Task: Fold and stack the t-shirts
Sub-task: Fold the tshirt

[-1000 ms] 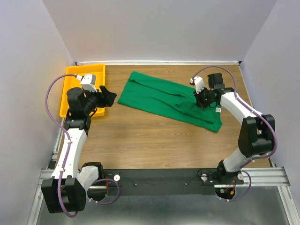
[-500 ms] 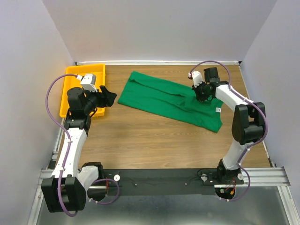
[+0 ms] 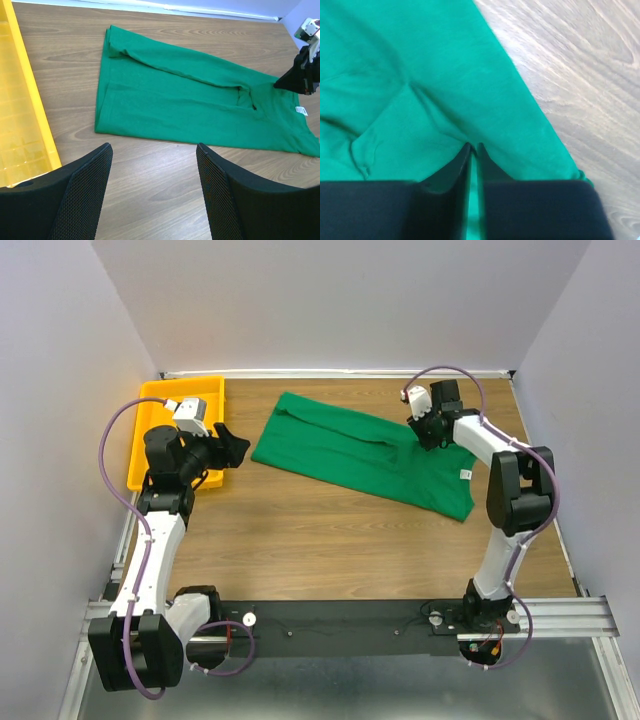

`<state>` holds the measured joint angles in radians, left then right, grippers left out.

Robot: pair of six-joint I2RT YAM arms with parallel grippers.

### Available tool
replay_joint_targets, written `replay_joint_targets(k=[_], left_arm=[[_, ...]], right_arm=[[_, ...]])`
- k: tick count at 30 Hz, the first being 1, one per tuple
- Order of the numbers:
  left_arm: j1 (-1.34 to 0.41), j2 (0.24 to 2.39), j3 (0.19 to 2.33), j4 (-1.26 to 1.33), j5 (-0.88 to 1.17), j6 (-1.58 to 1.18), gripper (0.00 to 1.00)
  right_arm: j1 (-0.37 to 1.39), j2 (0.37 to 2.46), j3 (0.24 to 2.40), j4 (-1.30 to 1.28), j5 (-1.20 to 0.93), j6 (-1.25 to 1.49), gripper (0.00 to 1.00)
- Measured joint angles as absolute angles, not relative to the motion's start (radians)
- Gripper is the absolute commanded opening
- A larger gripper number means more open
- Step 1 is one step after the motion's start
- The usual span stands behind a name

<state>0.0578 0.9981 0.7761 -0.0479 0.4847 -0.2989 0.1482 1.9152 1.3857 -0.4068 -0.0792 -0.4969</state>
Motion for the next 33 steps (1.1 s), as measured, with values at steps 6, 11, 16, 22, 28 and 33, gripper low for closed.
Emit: replay_joint_targets(k=[6,11,16,22,28,33], left_arm=[[0.058,1.005,0.776,-0.047,0.490,-0.299,0.76],[0.058,1.014,0.776,-0.047,0.492,-0.299,0.76],[0.058,1.015,0.776,-0.047,0.492,-0.299,0.76],[0.058,1.012,0.776,-0.047,0.492,-0.299,0.76],[0.058,1.005,0.776,-0.047,0.492,-0.299,0.76],[0.058,0.998,0.776,-0.047,0.492,-0.300,0.76]], right_arm=[[0.148,1.932,1.386,-0.375,-0.011,-0.485,0.66],[0.131,1.898,1.374,-0.349,-0.015,-0.459,0.65],[0.029,1.832,1.334,-0.332,-0.086,-0.416,0.66],[-0.265,1.831,1.278,-0.319,-0.263,-0.329,0.68],[-0.432,1.892,1.270,-0.321,-0.434,-0.266,0.68],[-0.431,1.972,1.272,-0.325,-0.559,-0.226,0.67]])
